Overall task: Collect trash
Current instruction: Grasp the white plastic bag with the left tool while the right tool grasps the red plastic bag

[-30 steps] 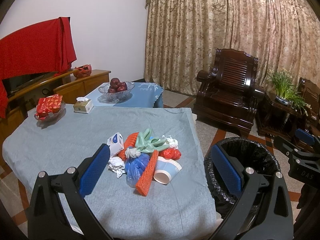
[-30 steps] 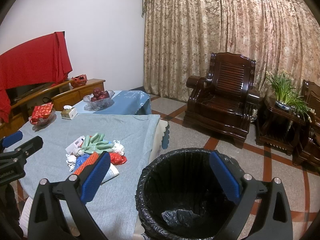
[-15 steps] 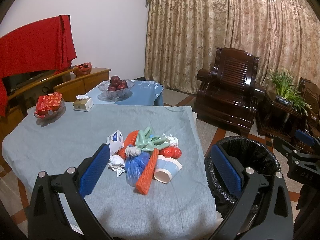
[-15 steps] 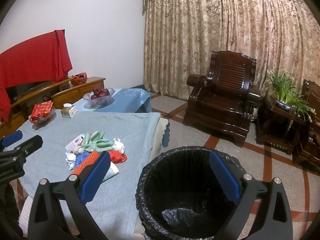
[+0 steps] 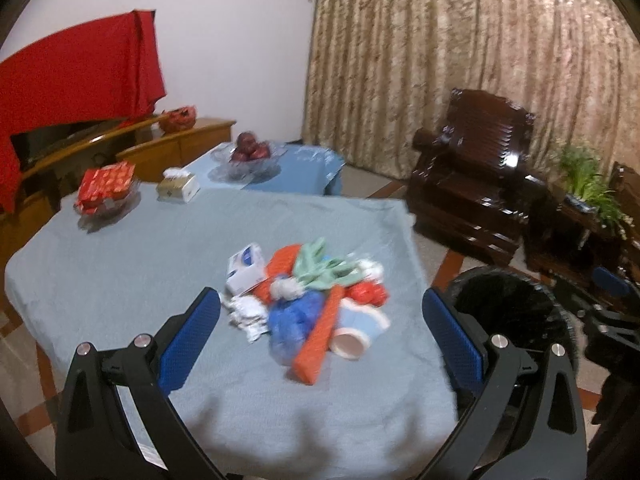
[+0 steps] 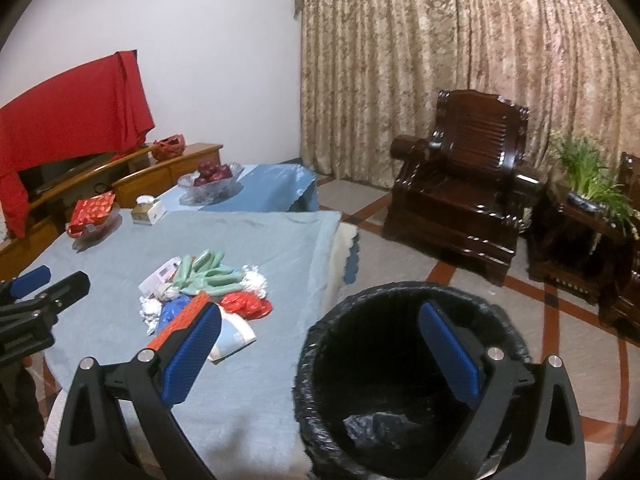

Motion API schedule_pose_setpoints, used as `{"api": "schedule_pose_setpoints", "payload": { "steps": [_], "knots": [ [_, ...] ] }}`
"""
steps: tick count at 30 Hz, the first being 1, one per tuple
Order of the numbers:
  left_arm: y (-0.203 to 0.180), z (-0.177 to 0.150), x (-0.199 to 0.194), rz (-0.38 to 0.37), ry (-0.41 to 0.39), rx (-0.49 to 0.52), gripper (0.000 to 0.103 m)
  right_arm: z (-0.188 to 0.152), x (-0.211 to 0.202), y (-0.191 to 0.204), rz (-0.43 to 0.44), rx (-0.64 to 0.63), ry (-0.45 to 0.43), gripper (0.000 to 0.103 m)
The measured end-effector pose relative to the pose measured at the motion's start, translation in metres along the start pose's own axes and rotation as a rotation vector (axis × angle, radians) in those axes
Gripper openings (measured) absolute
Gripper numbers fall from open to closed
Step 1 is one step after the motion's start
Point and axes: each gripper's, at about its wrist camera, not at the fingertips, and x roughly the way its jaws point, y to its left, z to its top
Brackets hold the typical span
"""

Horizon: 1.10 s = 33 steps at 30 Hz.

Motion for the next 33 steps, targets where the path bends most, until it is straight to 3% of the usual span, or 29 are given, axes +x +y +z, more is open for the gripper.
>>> {"api": "schedule_pose_setpoints", "payload": {
  "steps": [10, 13, 19, 25, 33],
  "knots": [
    [0.056, -0.016, 0.051, 0.112, 0.042, -0.025, 0.098, -0.012, 0.073, 0.035, 0.081, -0.020, 0.073, 0.096],
    [0.062, -0.012, 0.072, 0.113, 0.052, -0.029, 0.098, -0.008, 0.099, 0.040, 0.090, -0.024, 0.095, 0.089],
    [0.060, 0.000, 0.116, 0.095, 0.058, -0.010, 0.096, -0.004, 0.162, 0.054, 0.108, -0.043, 0.165, 0.077],
    [0.055, -0.003, 0.155, 0.051, 0.112, 0.000, 0.084, -0.014, 0.212, 0.067, 0.127, -0.064, 0.256, 0.069],
    [0.043, -0.004, 0.187, -0.001, 0.147, 0.031, 0.079, -0.014, 0.229, 0.064, 0.117, -0.071, 0.269, 0.068]
  ]
}}
